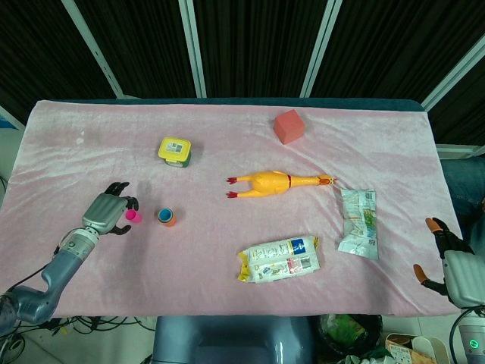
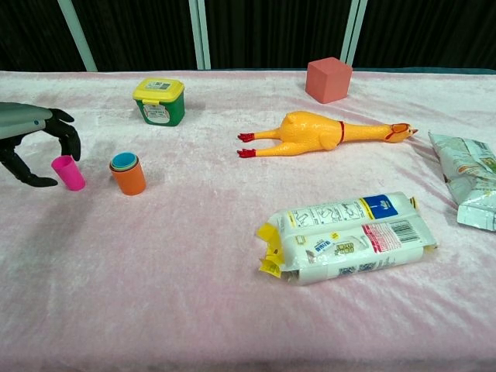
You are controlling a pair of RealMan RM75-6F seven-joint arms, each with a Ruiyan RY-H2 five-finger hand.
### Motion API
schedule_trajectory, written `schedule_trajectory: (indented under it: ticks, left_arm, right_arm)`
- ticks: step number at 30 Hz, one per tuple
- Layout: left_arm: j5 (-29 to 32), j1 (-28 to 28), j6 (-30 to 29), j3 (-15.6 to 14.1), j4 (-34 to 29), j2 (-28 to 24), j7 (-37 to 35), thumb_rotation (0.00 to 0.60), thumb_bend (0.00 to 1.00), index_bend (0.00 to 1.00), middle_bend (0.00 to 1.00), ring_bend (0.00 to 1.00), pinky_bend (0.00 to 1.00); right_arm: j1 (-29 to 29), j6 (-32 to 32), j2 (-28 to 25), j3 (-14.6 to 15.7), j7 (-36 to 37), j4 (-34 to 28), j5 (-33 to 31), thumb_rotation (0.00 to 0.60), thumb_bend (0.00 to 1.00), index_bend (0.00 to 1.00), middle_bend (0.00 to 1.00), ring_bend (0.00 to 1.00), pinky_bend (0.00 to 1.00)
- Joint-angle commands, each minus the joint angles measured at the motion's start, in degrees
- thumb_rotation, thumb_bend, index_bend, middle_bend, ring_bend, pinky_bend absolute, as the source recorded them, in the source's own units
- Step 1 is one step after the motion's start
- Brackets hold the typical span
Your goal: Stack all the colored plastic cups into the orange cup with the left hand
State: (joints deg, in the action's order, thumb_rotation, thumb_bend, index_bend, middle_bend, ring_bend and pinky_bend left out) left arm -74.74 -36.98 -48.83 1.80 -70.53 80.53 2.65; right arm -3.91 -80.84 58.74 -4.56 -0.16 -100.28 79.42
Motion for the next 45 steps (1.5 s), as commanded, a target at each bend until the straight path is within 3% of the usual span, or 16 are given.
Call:
schedule_trajectory:
  ticks: [1,11,25,45]
  left_arm:
    - [0.2,0.0,0.2,0.2,0.6,0.4,0.0,0.6,0.29,0.45,0.48,0.02,0.06]
    - [0.1,0.2,-0.5,1.0,1.4,0.5,-0.6,0.6,0.33,0.5,0.52,0.05,0.07]
    - [-5.8,1.0,-10.0,3.5,-12.0,-6.5,0.0,0.6,0.33,0.49,0.51,0.05,0.07]
    - [-4.4,-3.2,-3.2,3.9,-11.1,-3.6,-0.6,0.6,0.33,0.48,0.5,0.05,0.07]
  right_arm:
    - [0.0,0.0,0.0,0.0,0.0,0.0,0.0,0.6,0.26,0.04,0.06,0.16,0.21]
    - [0.0,0.1,-0.1,0.0,0.1,-0.1,-0.2,0.6,0.26,0.04,0.06,0.16,0.21]
    - [0.0,0.0,-0.1,0.1,0.0,-0.1,0.0,0.6,0.26,0.04,0.06,0.16,0.21]
    - [0.0,0.0,-0.1,-0.1,0.2,0.1,-0.2,0.6,0.26,0.04,0.06,0.16,0.21]
